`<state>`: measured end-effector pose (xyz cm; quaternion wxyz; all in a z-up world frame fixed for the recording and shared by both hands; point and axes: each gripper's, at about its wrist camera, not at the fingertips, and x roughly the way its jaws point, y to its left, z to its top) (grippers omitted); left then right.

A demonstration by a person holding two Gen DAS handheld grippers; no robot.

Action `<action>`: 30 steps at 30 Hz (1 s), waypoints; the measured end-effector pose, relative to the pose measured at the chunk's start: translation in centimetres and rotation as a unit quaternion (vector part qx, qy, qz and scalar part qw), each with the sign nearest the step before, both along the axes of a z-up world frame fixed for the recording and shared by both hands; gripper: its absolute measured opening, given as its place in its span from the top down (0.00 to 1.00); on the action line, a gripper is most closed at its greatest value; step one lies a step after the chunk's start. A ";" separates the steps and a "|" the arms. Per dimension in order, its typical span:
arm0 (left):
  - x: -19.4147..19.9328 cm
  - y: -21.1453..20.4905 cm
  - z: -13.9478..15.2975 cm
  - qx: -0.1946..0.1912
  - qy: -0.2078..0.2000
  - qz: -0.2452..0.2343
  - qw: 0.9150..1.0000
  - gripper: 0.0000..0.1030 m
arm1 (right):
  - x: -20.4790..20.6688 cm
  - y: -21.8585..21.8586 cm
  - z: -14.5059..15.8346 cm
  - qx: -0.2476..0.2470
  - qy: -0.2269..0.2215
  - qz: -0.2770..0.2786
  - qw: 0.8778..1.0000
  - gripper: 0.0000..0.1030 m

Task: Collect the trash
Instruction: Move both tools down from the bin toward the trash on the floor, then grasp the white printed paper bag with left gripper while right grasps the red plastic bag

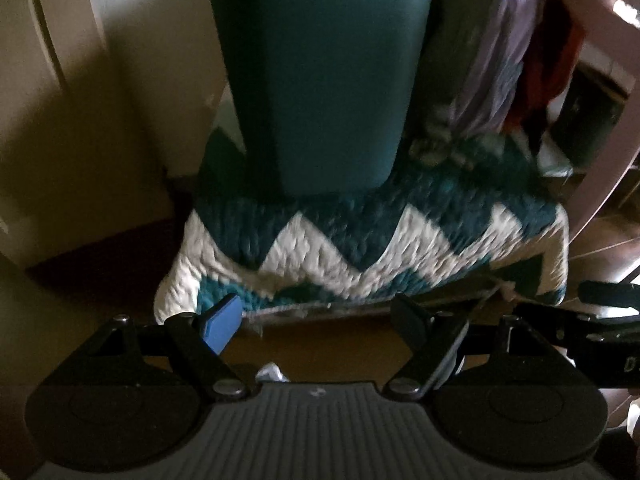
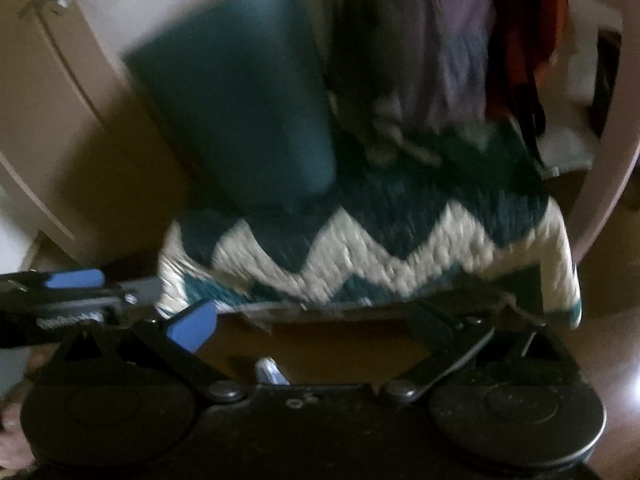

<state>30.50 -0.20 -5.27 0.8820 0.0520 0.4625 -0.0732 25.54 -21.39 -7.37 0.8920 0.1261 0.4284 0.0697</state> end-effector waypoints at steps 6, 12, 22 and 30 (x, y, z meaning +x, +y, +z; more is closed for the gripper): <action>1.5 0.2 -6.8 0.010 0.056 0.018 0.998 0.21 | 0.9 -0.8 -7.6 0.009 0.059 -0.043 0.997 0.00; 2.9 -0.5 -14.1 0.021 0.128 0.017 0.991 0.21 | 1.4 -1.3 -15.9 0.015 0.144 -0.106 0.984 0.00; 3.8 -4.0 -25.7 0.056 0.246 -0.079 0.964 0.21 | 1.9 -2.8 -27.7 -0.013 0.270 -0.137 0.953 0.02; 2.5 -6.6 -33.7 0.110 0.289 -0.213 0.927 0.21 | 3.4 -3.1 -35.5 -0.047 0.337 -0.075 0.937 0.03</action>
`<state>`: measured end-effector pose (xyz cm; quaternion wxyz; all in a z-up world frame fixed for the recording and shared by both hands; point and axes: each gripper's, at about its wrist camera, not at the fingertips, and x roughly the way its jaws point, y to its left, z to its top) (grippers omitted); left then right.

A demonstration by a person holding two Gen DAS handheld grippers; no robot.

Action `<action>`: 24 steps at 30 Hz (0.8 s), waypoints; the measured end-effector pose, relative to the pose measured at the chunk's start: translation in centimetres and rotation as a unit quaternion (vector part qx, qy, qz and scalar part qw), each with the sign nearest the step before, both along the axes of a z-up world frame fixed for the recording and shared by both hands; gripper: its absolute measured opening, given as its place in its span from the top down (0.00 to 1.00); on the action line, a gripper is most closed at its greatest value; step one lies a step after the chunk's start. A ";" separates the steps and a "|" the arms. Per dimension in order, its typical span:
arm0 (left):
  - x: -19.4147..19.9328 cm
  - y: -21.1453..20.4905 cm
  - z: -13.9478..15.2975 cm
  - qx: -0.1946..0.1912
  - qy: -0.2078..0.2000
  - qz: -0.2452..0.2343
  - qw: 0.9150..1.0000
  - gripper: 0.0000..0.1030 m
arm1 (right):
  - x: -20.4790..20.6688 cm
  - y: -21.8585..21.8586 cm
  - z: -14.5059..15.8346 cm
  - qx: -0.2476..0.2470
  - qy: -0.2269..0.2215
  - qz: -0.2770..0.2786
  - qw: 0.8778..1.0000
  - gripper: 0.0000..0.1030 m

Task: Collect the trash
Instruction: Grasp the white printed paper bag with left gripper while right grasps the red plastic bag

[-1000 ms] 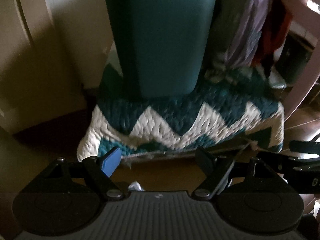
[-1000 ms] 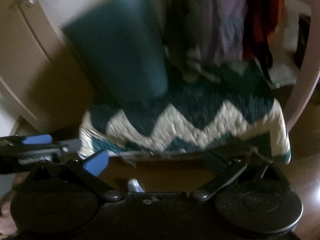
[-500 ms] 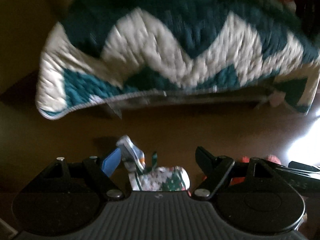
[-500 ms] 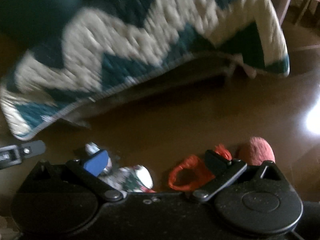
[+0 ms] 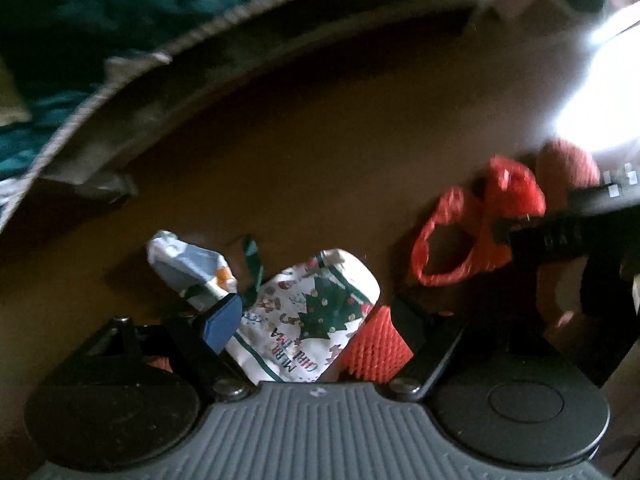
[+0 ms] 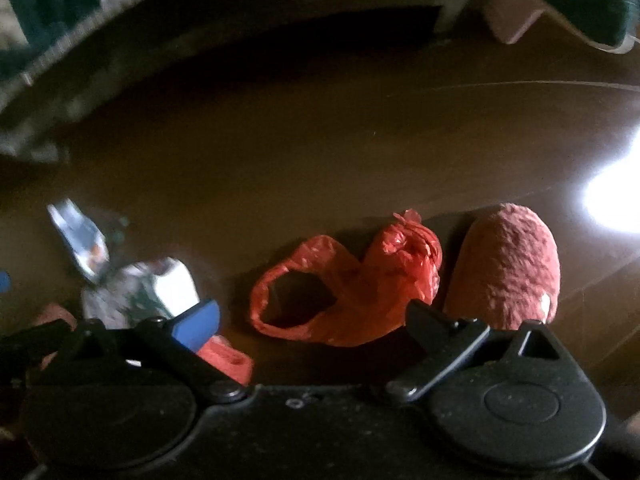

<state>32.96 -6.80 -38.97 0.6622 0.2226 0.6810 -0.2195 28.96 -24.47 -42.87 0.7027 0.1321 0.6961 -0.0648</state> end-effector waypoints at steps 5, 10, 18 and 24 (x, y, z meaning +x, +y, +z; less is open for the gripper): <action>-1.2 -0.3 -4.1 0.004 0.013 -0.068 0.998 0.21 | 0.2 0.6 -4.4 -0.034 0.017 0.115 0.993 0.03; -1.1 -0.2 -7.3 -0.001 0.018 -0.091 0.996 0.21 | -0.6 0.7 -7.5 -0.055 0.020 0.208 0.976 0.03; -2.0 -0.2 -12.0 0.013 0.002 -0.148 0.989 0.21 | -0.8 0.5 -11.3 -0.064 0.038 0.233 0.970 0.02; -2.6 -0.5 -14.3 0.014 -0.001 -0.162 0.987 0.20 | -1.3 0.7 -12.7 -0.102 0.038 0.249 0.962 0.03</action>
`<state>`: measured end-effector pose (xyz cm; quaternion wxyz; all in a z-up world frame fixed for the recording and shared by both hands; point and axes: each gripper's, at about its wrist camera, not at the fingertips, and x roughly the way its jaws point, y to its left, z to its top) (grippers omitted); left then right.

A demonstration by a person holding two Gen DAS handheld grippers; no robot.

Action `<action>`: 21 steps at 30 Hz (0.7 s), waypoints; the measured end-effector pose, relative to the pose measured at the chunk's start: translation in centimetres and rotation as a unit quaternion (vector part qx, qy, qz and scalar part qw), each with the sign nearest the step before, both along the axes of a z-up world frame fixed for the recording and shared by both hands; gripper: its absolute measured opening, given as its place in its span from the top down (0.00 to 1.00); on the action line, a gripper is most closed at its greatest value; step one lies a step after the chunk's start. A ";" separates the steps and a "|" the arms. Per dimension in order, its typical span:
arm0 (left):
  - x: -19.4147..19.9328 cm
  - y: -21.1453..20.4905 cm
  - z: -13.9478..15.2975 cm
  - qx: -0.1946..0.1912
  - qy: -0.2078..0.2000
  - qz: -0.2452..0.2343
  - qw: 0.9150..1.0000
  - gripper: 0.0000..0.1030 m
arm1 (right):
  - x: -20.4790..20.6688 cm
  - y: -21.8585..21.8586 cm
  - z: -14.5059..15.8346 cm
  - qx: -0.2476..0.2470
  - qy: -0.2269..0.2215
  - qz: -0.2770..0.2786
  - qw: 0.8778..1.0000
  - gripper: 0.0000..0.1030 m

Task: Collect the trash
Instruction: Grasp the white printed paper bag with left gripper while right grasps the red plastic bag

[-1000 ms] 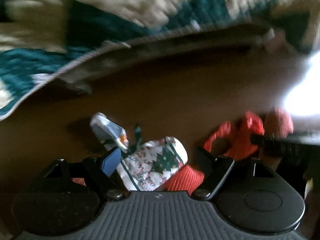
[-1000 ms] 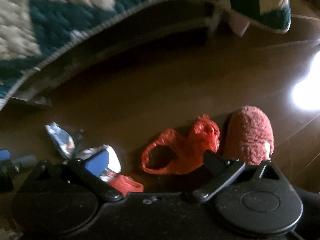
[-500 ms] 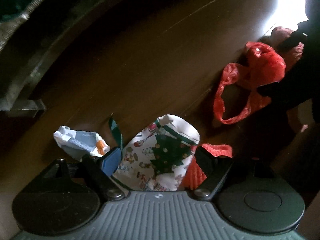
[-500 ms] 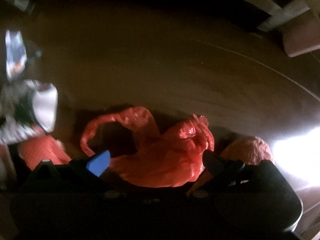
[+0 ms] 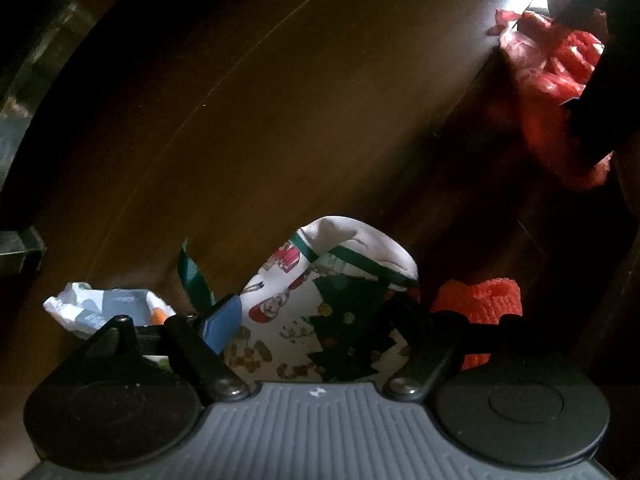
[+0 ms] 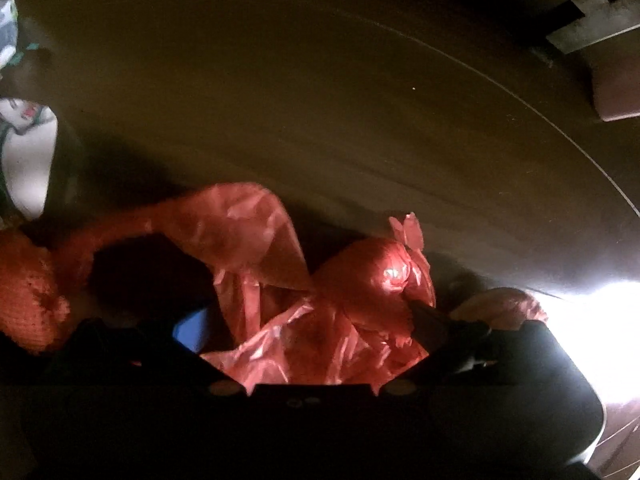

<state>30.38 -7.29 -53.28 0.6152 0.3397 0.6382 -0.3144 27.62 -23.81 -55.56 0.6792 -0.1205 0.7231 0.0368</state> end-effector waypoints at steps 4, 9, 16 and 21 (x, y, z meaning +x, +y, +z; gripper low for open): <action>0.6 0.1 -0.5 -0.003 -0.003 0.016 1.000 0.21 | -0.3 0.4 -0.8 -0.044 0.001 0.034 0.998 0.19; 0.2 -0.4 0.0 -0.007 -0.014 0.012 1.000 0.55 | 0.2 0.0 -0.7 -0.073 -0.011 0.044 0.996 0.47; 0.5 -0.3 0.6 0.008 -0.037 0.018 0.999 0.77 | 0.9 -0.2 -0.7 -0.072 0.003 0.061 0.996 0.61; 1.9 0.3 2.2 0.002 -0.030 0.055 0.998 0.86 | 2.2 -0.1 1.2 -0.042 -0.004 0.039 0.998 0.64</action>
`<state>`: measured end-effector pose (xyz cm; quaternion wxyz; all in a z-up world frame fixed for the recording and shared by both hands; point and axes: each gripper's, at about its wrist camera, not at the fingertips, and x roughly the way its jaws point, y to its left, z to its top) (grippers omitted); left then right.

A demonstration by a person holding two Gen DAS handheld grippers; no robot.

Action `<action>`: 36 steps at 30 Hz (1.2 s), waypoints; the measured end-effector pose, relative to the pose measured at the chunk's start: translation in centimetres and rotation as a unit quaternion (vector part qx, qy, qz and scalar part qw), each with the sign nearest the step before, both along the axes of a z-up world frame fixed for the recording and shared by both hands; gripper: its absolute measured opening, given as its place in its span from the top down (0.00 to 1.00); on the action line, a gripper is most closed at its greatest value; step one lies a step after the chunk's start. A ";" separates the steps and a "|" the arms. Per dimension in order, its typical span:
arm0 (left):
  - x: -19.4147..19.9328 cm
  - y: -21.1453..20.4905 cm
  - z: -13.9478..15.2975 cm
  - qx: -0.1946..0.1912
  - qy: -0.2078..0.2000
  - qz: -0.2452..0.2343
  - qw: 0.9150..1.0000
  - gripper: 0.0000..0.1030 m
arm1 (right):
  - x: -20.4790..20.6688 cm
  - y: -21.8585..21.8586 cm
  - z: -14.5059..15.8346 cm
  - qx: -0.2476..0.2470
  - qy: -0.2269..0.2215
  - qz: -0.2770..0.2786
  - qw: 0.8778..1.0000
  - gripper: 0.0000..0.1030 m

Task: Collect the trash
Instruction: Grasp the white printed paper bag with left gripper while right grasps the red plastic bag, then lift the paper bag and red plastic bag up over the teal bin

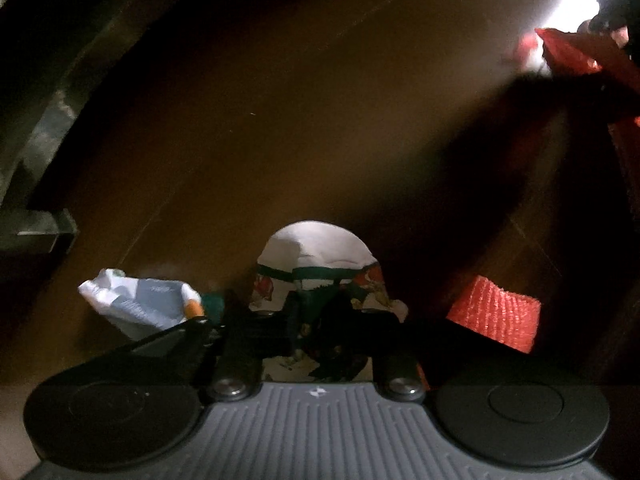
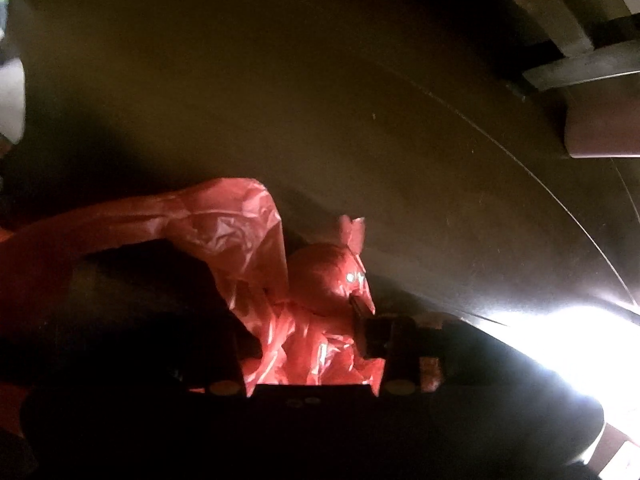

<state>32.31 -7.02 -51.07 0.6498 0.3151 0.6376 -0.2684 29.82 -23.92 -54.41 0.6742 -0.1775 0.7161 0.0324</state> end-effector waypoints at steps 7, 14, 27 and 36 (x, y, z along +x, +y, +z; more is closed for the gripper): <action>1.0 2.6 5.4 -0.022 0.004 0.046 0.999 0.90 | 0.8 0.1 5.7 0.043 -0.039 -0.015 0.998 0.65; 0.2 4.5 13.0 -0.053 -0.029 0.071 0.996 0.92 | 0.6 0.4 14.1 0.108 -0.097 -0.031 0.989 0.65; -2.1 4.6 31.9 -0.127 -0.177 0.114 0.969 0.92 | -2.4 0.5 34.1 0.222 -0.243 -0.053 0.943 0.66; -4.8 4.7 44.1 -0.168 -0.267 0.146 0.938 0.92 | -6.4 1.8 46.1 0.227 -0.327 -0.006 0.917 0.66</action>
